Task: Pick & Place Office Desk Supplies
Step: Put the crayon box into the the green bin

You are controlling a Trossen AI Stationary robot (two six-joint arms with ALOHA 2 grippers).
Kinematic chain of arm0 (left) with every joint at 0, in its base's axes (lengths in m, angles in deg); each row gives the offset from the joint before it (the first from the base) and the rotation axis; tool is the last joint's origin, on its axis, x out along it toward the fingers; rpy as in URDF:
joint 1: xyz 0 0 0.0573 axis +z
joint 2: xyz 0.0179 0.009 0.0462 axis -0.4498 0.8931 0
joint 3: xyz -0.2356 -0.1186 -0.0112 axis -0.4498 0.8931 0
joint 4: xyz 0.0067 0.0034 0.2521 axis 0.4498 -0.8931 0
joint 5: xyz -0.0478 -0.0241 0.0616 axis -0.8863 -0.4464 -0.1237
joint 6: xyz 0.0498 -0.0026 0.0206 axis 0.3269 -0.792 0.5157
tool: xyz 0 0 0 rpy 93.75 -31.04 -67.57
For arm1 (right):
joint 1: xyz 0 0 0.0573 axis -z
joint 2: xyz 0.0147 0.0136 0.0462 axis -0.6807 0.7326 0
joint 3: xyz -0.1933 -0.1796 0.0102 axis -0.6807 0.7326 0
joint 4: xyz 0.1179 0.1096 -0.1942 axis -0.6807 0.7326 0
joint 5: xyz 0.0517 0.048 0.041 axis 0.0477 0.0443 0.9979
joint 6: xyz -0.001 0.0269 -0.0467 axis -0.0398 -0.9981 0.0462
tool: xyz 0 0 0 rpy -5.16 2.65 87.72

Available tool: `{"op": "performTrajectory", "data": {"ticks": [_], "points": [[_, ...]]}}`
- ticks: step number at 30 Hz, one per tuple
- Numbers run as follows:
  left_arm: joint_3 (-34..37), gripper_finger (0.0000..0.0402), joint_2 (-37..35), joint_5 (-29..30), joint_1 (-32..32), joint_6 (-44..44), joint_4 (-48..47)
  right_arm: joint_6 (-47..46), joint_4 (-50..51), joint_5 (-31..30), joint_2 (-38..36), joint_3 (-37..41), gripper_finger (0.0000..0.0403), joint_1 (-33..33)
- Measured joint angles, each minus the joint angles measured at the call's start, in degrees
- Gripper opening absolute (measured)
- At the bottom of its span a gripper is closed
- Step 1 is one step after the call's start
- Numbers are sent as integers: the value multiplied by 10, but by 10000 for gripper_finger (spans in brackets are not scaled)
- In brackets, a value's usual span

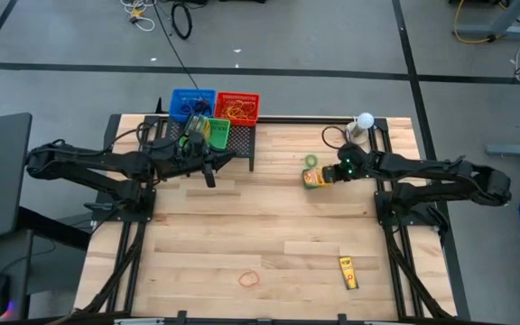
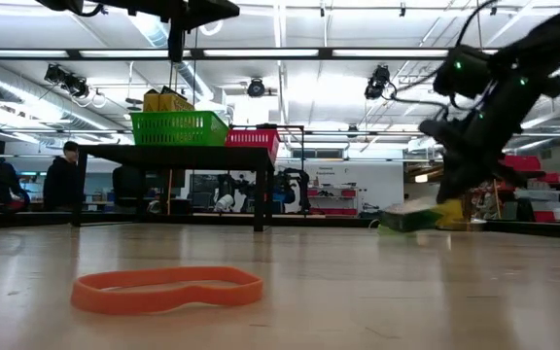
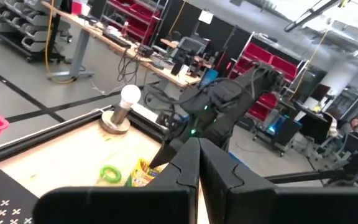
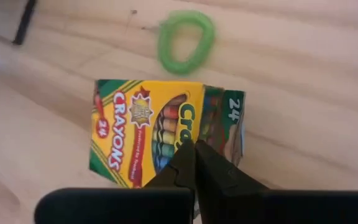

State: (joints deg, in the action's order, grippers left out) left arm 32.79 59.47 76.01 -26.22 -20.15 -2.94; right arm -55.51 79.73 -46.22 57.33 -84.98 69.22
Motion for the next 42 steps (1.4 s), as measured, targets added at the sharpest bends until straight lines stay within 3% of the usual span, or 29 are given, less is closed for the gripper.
{"op": "performTrajectory", "data": {"ticks": [10,16,20,27,35,42], "points": [[0,9,-46,6,16,-24,-50,185,130,-97,-4,-147,1,-109],[0,9,-76,-23,50,-39,-91,313,130,-167,21,-226,1,-192],[0,9,-80,-53,66,-28,-93,433,112,-199,78,-281,0,-232],[0,9,-79,-88,93,-30,-113,689,22,-218,232,-373,0,-292],[0,9,-79,-99,97,-25,-138,1015,-196,-279,374,-384,0,-344],[1,9,-79,-100,96,-31,-159,1156,-349,-254,461,-384,0,-354]]}}
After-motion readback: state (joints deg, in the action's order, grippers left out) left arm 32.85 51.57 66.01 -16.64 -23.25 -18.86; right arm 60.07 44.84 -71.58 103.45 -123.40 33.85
